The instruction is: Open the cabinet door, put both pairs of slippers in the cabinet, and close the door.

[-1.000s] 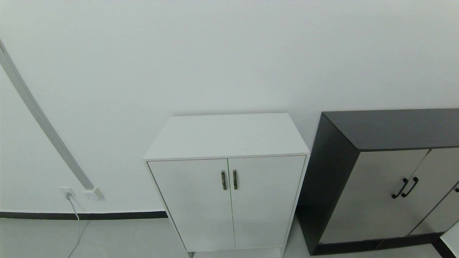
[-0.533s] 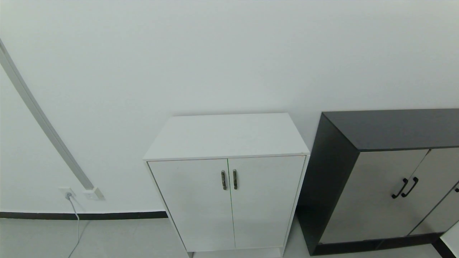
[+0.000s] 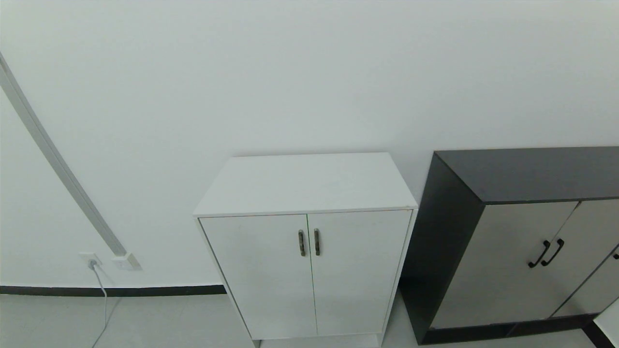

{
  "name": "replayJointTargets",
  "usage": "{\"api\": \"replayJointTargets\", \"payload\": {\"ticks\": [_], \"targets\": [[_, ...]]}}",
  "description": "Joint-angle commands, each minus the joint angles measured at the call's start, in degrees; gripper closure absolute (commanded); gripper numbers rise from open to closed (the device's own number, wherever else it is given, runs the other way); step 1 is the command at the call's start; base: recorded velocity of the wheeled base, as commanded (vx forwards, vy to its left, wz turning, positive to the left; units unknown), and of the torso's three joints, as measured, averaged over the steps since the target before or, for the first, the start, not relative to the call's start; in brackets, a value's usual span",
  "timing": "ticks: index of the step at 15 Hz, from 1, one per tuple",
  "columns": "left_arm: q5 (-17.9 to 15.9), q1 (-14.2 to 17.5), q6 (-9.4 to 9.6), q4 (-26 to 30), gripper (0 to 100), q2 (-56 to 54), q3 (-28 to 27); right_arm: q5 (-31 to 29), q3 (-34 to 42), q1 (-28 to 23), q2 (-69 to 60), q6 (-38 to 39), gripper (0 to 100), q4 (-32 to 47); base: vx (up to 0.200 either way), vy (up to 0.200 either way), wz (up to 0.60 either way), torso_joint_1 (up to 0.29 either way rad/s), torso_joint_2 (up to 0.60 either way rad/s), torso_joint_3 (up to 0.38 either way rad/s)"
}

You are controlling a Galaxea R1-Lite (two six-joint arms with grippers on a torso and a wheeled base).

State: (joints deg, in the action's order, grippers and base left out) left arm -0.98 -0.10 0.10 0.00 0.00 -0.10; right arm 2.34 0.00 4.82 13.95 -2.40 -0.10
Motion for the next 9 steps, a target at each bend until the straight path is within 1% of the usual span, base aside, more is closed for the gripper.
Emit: {"api": "replayJointTargets", "payload": {"ticks": [1,4,6,9], "targets": [[0.0,0.0,-0.01,0.0,100,0.1,0.0,0.0,0.0,-2.8,-6.7,0.5,100,-0.1,0.0,0.0,0.0,0.0,0.0,0.0],[0.0,0.0,-0.1,0.0,100,0.1,0.0,0.0,0.0,-5.6,-11.7,1.4,100,-0.1,0.0,0.0,0.0,0.0,0.0,0.0],[0.0,0.0,-0.1,0.0,100,0.1,0.0,-0.1,0.0,-5.3,-13.9,2.4,100,-0.2,0.0,0.0,0.0,0.0,0.0,0.0],[0.1,0.0,-0.19,0.0,100,0.1,0.0,-1.0,0.0,-5.2,-13.9,5.9,100,-0.3,0.0,0.0,0.0,0.0,0.0,0.0]]}}
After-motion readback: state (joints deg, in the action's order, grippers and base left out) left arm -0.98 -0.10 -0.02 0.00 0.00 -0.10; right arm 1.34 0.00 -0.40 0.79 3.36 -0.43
